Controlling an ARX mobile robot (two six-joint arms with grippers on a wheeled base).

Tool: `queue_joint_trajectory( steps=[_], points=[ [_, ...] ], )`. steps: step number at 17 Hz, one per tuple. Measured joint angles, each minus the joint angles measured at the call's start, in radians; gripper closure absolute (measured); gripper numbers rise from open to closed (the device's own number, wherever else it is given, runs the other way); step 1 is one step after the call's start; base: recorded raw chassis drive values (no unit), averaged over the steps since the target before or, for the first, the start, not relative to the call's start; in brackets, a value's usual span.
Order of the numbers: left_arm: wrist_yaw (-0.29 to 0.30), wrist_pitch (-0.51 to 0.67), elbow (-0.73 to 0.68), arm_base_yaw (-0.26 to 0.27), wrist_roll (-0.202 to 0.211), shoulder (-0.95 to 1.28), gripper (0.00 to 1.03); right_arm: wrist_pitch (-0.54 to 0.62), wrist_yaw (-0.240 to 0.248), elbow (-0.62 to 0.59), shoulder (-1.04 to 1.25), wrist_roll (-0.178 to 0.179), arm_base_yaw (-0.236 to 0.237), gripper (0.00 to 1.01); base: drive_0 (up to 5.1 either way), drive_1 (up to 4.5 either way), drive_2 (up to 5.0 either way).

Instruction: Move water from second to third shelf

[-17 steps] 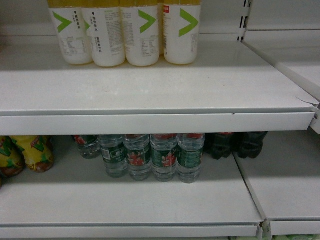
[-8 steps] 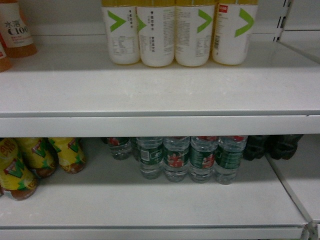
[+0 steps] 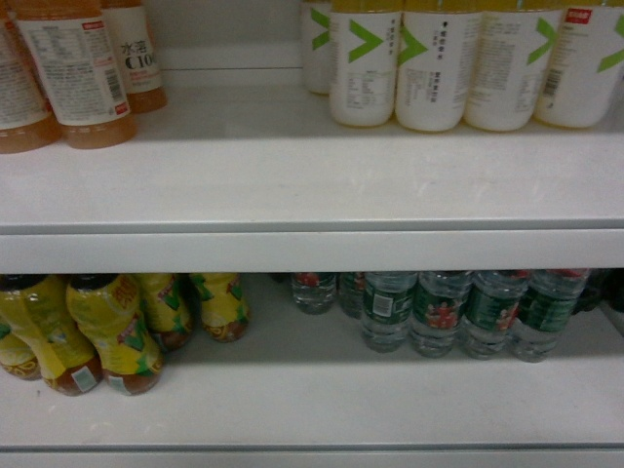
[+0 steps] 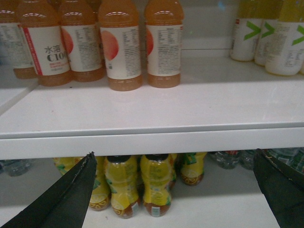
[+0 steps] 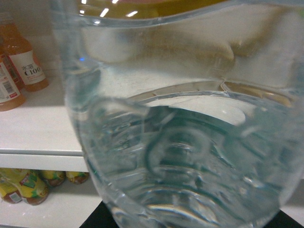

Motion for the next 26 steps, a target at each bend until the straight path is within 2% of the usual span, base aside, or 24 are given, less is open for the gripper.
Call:
queue_joint_trajectory(
  steps=[26],
  points=[
    [0.000, -0.002, 0.000, 0.000, 0.000, 0.000, 0.05, -0.001, -0.002, 0.000, 0.000, 0.000, 0.000, 0.62, -5.0, 2.42, 2.4]
  ],
)
